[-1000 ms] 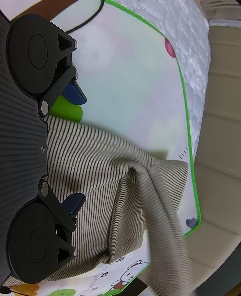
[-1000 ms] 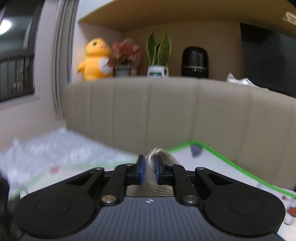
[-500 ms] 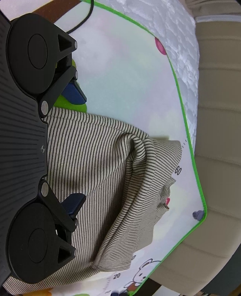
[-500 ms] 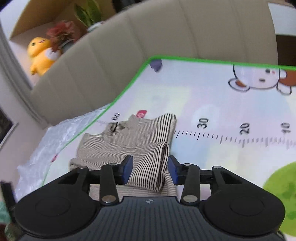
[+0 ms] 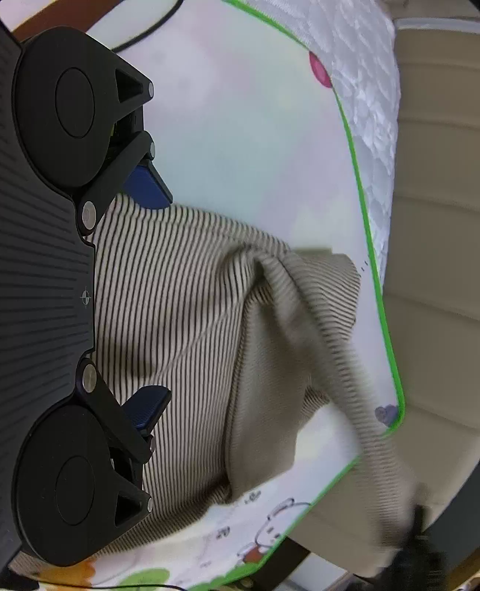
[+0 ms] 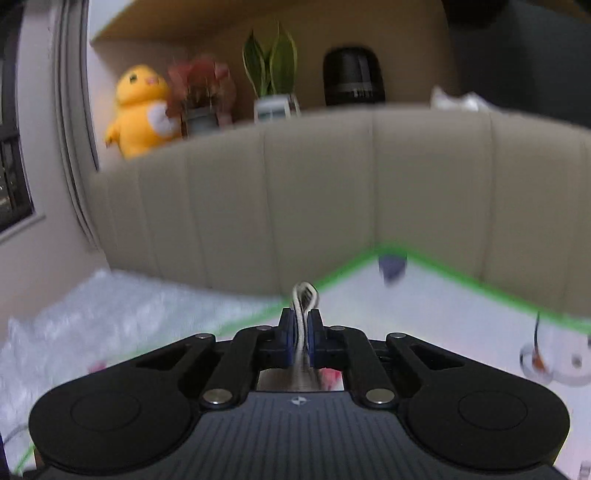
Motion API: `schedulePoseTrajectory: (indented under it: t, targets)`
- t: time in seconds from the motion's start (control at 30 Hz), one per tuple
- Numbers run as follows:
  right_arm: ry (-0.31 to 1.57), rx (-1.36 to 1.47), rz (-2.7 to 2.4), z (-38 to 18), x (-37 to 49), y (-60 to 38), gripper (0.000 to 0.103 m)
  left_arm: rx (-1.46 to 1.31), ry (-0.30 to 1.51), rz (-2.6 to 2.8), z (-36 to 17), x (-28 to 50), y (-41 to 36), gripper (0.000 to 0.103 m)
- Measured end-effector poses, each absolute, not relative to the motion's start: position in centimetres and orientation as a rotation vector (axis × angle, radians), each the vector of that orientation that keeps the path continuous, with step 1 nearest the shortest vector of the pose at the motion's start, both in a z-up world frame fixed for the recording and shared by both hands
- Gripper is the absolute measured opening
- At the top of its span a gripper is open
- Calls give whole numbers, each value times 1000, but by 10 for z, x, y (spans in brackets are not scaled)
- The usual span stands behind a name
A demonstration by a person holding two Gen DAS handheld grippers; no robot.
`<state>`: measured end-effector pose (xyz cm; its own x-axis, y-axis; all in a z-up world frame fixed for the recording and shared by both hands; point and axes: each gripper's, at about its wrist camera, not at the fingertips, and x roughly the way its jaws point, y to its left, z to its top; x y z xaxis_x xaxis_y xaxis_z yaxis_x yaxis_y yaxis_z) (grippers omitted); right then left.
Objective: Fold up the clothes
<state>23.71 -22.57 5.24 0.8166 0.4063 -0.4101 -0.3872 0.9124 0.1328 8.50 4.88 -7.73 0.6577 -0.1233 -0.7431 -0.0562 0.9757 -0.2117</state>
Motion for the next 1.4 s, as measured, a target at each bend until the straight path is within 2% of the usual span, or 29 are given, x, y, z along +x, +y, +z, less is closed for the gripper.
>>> schedulePoseTrajectory:
  t: [0.4, 0.5, 0.57, 0.63, 0.67, 0.7, 0.73, 0.83, 0.93, 1.03, 1.1, 1.33, 1.4]
  targets:
    - [588, 199, 313, -31, 251, -261, 7, -255, 884, 44, -79, 88, 67, 103]
    - [629, 242, 287, -54, 254, -271, 28, -233, 884, 32, -80, 89, 59, 103]
    - [656, 271, 269, -70, 255, -277, 46, -213, 883, 19, -81, 91, 55, 103]
    - [684, 299, 284, -75, 267, -265, 53, -197, 882, 11, -82, 90, 53, 103]
    - [719, 316, 304, -79, 276, -257, 44, -192, 882, 10, -83, 90, 52, 103]
    - [753, 334, 323, -83, 285, -249, 29, -189, 882, 8, -83, 90, 52, 103]
    - [758, 312, 348, -78, 287, -239, 7, -190, 881, 7, -84, 90, 53, 103]
    - [650, 238, 445, -36, 277, -215, 6, -197, 879, 5, -84, 90, 55, 103]
    - [487, 304, 524, 18, 266, -218, 6, -200, 879, 6, -84, 91, 55, 103]
    - [421, 311, 531, 41, 258, -231, 6, -199, 880, 13, -84, 91, 55, 103]
    - [431, 270, 495, 32, 250, -240, 6, -195, 884, 23, -84, 90, 56, 103]
    - [715, 214, 264, -77, 218, -277, 7, -199, 896, 56, -84, 90, 62, 103]
    - [703, 211, 275, -77, 214, -274, 9, -201, 891, 55, -82, 90, 62, 103]
